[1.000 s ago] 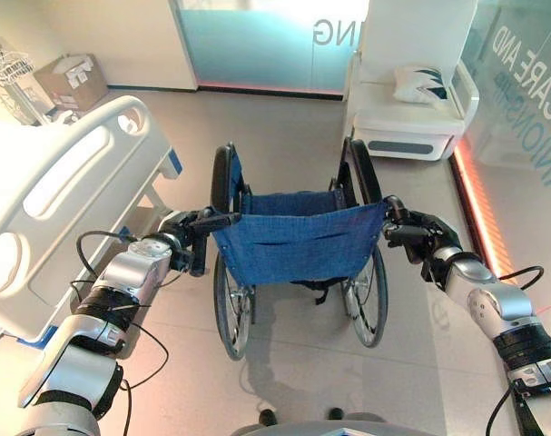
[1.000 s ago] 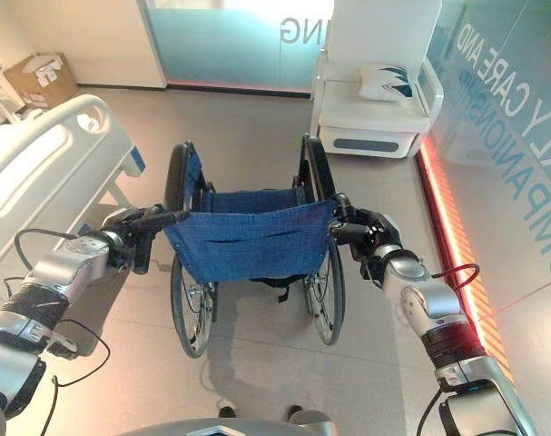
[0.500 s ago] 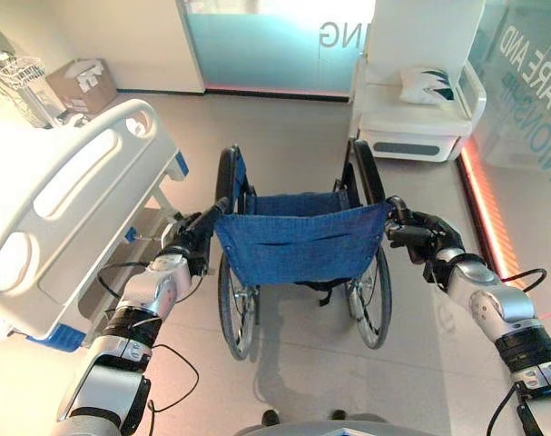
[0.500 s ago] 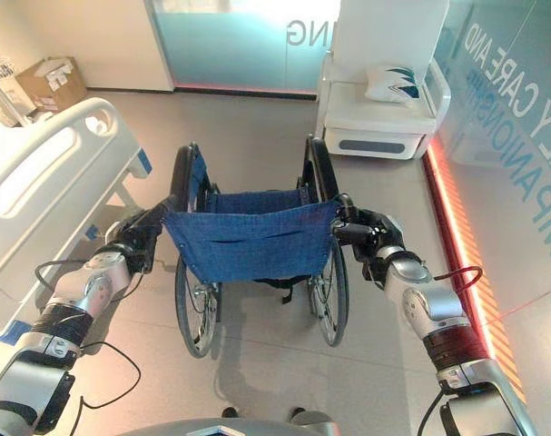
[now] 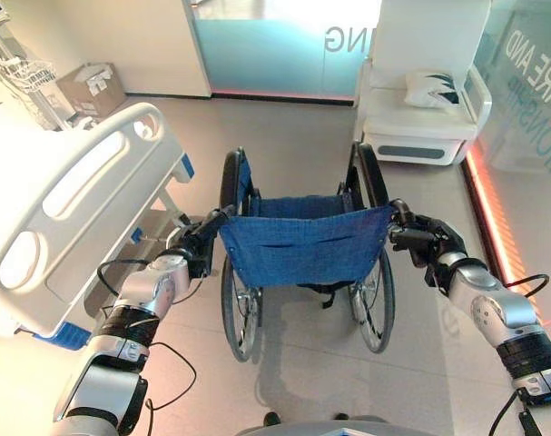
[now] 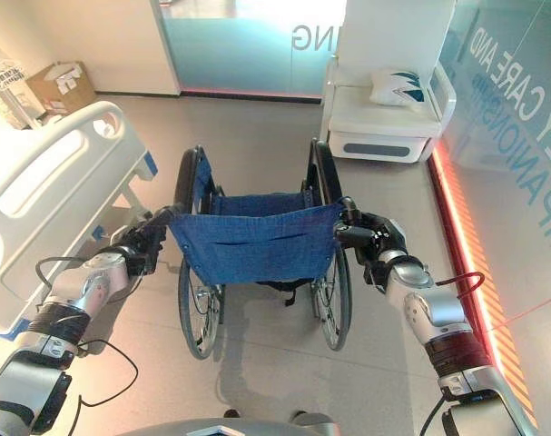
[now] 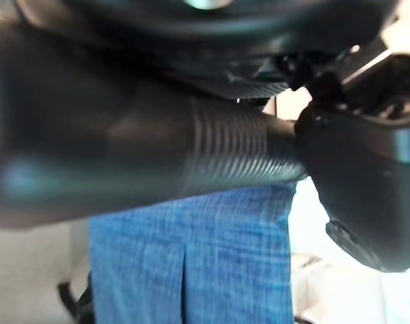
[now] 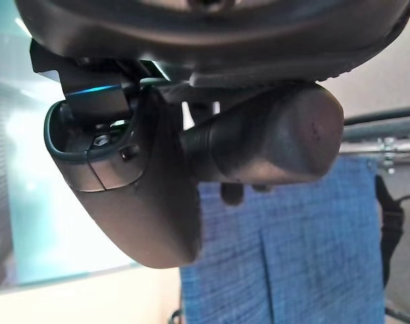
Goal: Push the wheelchair next to the bed
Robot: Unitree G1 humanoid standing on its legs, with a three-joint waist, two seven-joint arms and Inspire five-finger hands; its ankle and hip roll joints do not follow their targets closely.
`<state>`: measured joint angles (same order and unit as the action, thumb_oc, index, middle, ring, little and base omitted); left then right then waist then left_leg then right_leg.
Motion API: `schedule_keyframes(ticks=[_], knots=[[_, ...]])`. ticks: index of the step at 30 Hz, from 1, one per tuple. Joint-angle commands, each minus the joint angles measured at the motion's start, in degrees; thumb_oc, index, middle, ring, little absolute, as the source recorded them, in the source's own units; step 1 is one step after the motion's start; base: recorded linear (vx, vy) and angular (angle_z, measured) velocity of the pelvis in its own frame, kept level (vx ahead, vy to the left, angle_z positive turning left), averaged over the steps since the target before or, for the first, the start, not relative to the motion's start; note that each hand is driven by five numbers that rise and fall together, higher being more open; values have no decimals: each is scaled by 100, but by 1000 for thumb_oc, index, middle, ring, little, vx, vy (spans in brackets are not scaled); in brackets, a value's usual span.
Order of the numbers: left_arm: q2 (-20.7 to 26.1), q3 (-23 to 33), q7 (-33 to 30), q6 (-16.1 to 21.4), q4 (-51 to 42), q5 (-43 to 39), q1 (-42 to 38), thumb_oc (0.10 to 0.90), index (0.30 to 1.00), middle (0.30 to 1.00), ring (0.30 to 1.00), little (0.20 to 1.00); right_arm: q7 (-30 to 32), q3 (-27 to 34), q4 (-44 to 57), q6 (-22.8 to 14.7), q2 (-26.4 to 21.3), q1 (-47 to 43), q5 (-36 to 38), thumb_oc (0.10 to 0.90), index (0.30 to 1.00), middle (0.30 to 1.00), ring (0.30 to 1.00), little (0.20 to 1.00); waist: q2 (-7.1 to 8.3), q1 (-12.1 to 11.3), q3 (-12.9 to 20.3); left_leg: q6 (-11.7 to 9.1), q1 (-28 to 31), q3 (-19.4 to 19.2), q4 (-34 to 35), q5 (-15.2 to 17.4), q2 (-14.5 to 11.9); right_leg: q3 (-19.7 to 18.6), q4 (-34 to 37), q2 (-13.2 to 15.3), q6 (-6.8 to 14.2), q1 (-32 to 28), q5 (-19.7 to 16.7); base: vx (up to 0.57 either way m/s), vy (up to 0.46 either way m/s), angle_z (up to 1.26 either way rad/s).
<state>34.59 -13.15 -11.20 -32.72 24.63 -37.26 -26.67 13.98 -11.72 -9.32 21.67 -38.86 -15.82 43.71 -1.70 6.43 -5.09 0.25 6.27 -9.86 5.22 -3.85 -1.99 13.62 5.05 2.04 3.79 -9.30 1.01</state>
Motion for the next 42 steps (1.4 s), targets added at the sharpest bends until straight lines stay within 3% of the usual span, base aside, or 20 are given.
schedule_keyframes(ticks=[1, 6, 12, 17, 27, 33, 42], knots=[[498, -346, 692, -219, -202, 507, 127, 800, 900, 900, 900, 900, -339, -210, 711, -691, 424, 192, 535, 400, 300, 300, 300, 300, 58, -306, -75, -139, 23, -312, -22, 283, 263, 163, -238, -1, 195, 312, -157, 0, 0, 0], [1031, -345, 1059, -139, -503, 665, 34, 800, 900, 900, 900, 900, -295, -205, 723, -618, 267, 153, 679, 400, 300, 300, 300, 300, 28, -334, -71, -163, 40, -299, -22, 295, 271, 187, -192, 8, 218, 273, -173, 0, 0, 0], [1550, -138, 1495, -336, -897, 439, 2, 800, 900, 900, 900, 900, -343, -126, 650, -634, 182, 203, 700, 400, 300, 300, 300, 300, -19, -382, -64, -181, 35, -281, -22, 295, 267, 219, -179, 21, 223, 261, -175, 0, 0, 0], [1752, -133, 1725, -128, -927, 586, -84, 800, 900, 900, 900, 900, -410, -89, 539, -619, 143, 153, 727, 400, 300, 300, 300, 300, -47, -396, -62, -182, 20, -260, -22, 296, 273, 231, -184, 32, 221, 263, -160, -3, 10, 3], [1672, -646, 2492, -227, -650, 1080, -334, 800, 900, 900, 900, 900, -461, -226, 437, -658, 168, 204, 675, 400, 300, 300, 300, 300, -39, -316, -10, -174, 48, -308, -22, 308, 260, 180, -142, 5, 219, 240, -172, 0, 0, 0], [1423, -814, 1837, 207, -380, 824, -586, 800, 900, 900, 900, 900, -455, -338, 311, -650, 263, 163, 678, 400, 300, 300, 300, 300, -5, -239, 12, -169, 79, -345, -22, 316, 262, 100, -120, -33, 210, 228, -181, 12, -1, 0], [748, -1015, 1262, 439, 239, 800, -861, 800, 900, 900, 900, 900, -462, -581, 130, -575, 468, 57, 576, 400, 300, 300, 300, 300, 60, -108, 20, -152, 90, -432, -22, 311, 243, -49, -137, -84, 179, 260, -183, 41, 8, 1]])
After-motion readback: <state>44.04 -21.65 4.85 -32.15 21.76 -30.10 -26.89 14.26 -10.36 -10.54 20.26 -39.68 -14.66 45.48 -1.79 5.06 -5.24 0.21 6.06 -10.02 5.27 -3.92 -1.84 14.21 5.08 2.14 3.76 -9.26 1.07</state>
